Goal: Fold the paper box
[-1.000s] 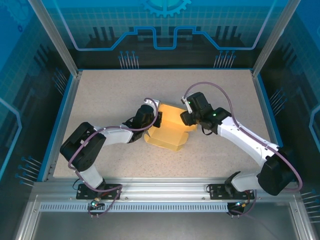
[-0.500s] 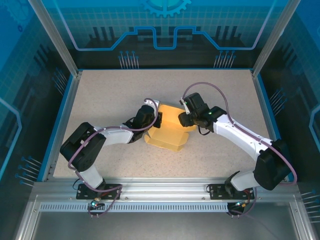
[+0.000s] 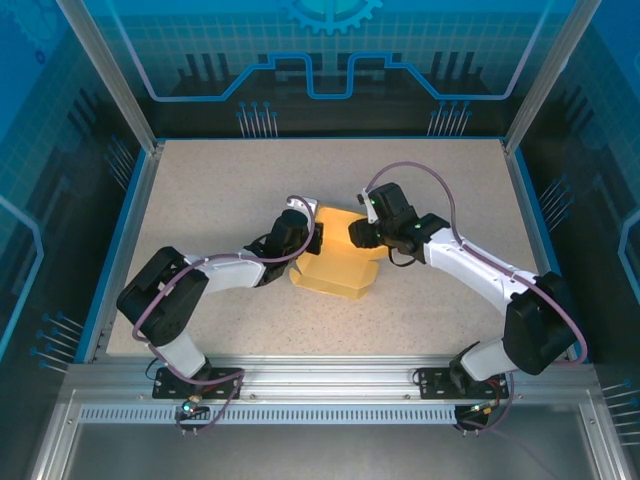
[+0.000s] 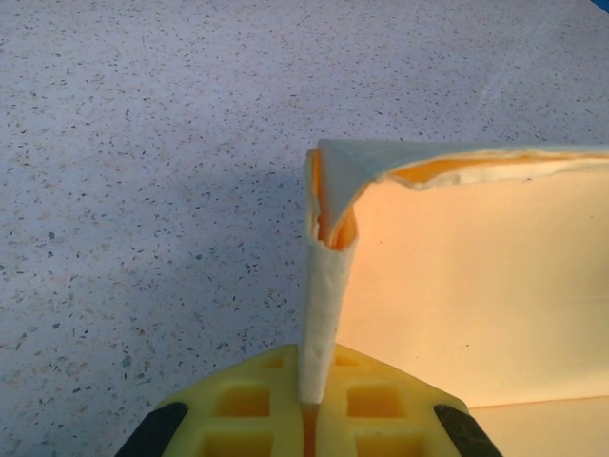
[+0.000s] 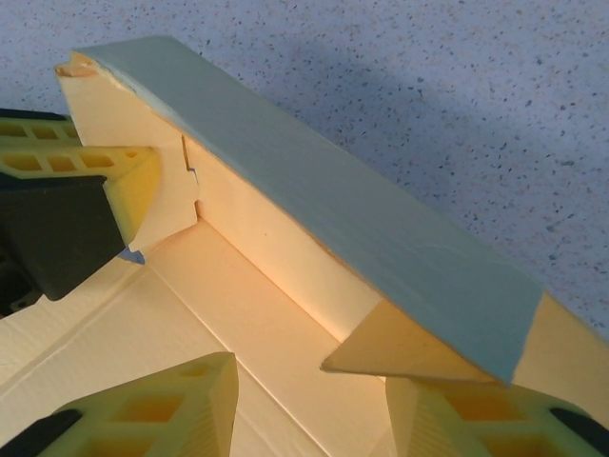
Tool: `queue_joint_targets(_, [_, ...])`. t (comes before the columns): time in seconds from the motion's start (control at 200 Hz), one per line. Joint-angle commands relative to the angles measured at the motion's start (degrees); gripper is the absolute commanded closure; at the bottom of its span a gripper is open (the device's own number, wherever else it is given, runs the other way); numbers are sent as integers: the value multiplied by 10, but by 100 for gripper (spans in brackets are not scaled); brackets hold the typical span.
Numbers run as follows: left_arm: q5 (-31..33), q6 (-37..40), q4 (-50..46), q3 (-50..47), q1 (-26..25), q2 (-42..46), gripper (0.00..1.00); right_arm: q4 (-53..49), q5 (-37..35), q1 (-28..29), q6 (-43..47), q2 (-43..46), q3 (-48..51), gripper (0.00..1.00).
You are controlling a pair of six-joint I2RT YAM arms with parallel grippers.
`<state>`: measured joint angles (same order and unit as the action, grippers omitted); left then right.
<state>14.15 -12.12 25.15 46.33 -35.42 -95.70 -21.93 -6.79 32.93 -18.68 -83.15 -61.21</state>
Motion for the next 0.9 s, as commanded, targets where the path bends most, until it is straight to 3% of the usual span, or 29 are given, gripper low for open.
queue_joint_targets(0.0, [5,-7,5,1,-5,21,100,11,14,-4,-6,11,1,55])
queue_joint_targets(0.355, [22,-6,0,5,-4,21,100,-62,-67,21,-24,60,59,47])
queue_joint_targets(0.895, [22,-1,-5,6,-5,29,100,-39,-29,-13,-56,70,122,43])
